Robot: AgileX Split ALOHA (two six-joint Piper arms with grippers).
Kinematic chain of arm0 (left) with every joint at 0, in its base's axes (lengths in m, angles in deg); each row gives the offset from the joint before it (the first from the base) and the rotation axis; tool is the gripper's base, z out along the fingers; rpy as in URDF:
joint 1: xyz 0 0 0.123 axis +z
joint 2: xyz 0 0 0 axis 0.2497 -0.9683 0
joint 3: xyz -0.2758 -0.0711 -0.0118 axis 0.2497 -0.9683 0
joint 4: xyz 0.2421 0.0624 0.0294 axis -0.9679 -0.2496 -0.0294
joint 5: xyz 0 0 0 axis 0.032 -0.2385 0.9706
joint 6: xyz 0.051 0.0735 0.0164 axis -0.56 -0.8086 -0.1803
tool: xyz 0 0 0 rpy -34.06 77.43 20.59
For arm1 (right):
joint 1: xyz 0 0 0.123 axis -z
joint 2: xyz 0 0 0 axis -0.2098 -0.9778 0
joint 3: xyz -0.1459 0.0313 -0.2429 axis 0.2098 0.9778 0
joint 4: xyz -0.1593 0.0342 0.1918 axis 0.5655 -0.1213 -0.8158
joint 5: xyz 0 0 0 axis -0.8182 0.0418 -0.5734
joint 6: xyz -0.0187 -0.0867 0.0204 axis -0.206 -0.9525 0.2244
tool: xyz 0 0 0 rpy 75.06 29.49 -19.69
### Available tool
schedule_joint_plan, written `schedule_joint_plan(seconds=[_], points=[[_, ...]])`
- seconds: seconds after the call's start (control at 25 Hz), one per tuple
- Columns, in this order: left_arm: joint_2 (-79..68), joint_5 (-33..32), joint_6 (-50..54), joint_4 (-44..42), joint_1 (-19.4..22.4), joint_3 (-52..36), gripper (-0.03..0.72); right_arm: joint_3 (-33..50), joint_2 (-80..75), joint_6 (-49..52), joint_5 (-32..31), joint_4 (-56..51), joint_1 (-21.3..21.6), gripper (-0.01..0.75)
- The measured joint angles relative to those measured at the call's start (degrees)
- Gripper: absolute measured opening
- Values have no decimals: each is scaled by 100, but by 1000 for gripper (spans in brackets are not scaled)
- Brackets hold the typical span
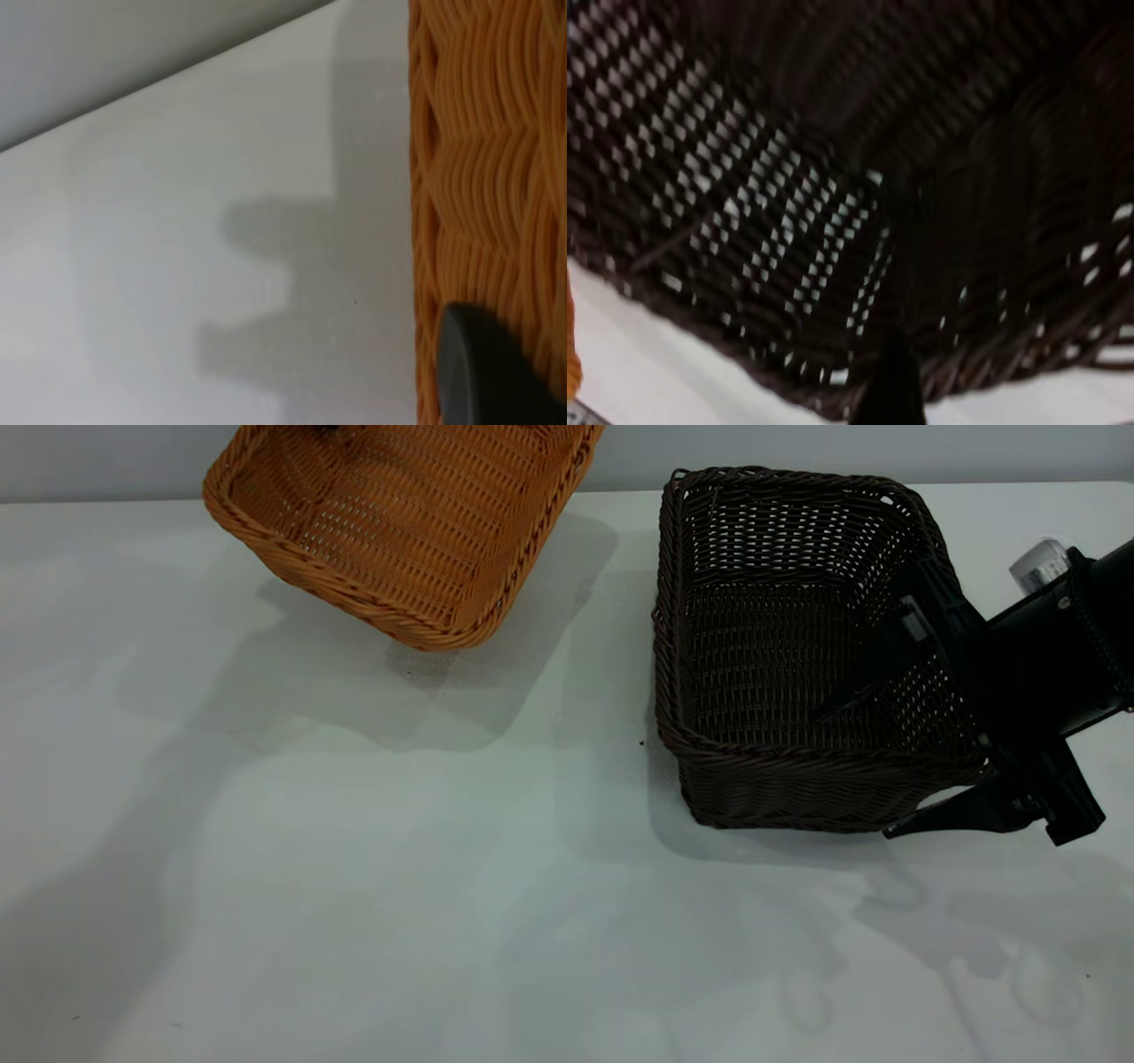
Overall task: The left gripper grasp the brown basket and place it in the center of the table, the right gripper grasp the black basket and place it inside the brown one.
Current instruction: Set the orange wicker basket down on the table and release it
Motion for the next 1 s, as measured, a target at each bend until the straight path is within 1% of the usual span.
schedule_joint_plan(seconds=[0.24, 0.4, 0.6, 0.68, 0.8, 1.0], points=[[0, 0, -17, 0, 0, 0, 78, 0, -235, -292, 101, -516, 0, 588], [0, -5, -17, 0, 0, 0, 78, -2, -240, -579, 208, -896, 0, 552], [0, -5, -17, 0, 0, 0, 78, -2, -252, -674, 353, -972, 0, 493], [0, -5, -17, 0, 0, 0, 78, -2, -287, -688, 435, -990, 0, 462], [0, -5, -17, 0, 0, 0, 78, -2, -308, -715, 592, -996, 0, 391], [0, -17, -17, 0, 0, 0, 78, -142, -308, -984, 863, -1111, 0, 227]])
